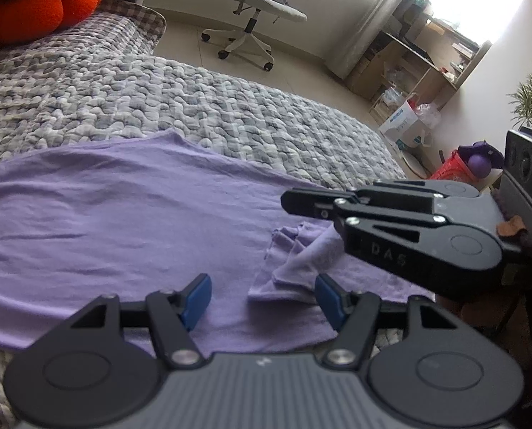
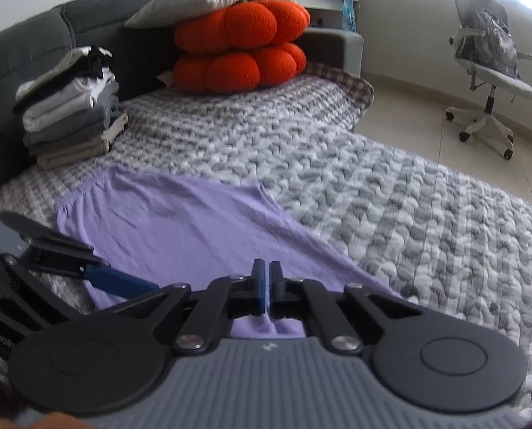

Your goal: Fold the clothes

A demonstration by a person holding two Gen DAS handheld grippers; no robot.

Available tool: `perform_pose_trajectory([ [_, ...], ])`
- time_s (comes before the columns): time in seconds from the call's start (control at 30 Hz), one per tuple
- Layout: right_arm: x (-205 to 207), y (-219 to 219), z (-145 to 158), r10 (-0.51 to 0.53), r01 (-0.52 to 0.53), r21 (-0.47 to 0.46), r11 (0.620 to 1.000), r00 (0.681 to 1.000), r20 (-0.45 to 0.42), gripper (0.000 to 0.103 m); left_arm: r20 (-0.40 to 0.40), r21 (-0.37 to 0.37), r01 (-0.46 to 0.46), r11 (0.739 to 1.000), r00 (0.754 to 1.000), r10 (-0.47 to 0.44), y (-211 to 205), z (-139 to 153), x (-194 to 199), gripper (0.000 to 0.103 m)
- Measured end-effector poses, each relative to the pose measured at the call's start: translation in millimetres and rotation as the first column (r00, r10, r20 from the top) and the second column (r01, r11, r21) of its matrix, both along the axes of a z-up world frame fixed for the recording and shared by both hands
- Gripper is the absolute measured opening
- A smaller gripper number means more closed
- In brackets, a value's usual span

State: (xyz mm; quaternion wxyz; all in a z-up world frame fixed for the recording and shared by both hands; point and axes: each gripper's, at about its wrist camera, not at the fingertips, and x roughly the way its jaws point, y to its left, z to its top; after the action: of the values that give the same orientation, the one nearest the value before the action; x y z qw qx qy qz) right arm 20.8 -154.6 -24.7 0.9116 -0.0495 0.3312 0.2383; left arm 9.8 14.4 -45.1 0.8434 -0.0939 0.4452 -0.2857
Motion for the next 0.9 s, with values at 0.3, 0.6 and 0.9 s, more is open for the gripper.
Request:
perform_pose_trajectory([
  [0.3, 13.6, 7.5, -2.7, 0.025, -0.024, 0.056, 0.998, 1.0, -0.007, 0.001, 0.006, -0.019, -0.02, 1.0, 1.0, 0.02, 5.0, 2.3, 1.2, 0.065],
  [0.6, 28.3, 0.6, -12.7, -0.018, 0.029, 0.149, 0.988, 0.997, -0.076, 0.015, 0.009, -0.021, -0.028, 0.999, 1.0, 0.028, 6.5, 2.3, 1.5, 0.065],
  [0.9, 14.0, -15.7, 1.6, -0.049, 0.057, 0.176, 0.983, 0.998, -0.05, 0.04, 0.021, -0.039, -0.062, 0.997, 0.998, 0.063, 12.4, 3.8, 2.8, 0.066],
])
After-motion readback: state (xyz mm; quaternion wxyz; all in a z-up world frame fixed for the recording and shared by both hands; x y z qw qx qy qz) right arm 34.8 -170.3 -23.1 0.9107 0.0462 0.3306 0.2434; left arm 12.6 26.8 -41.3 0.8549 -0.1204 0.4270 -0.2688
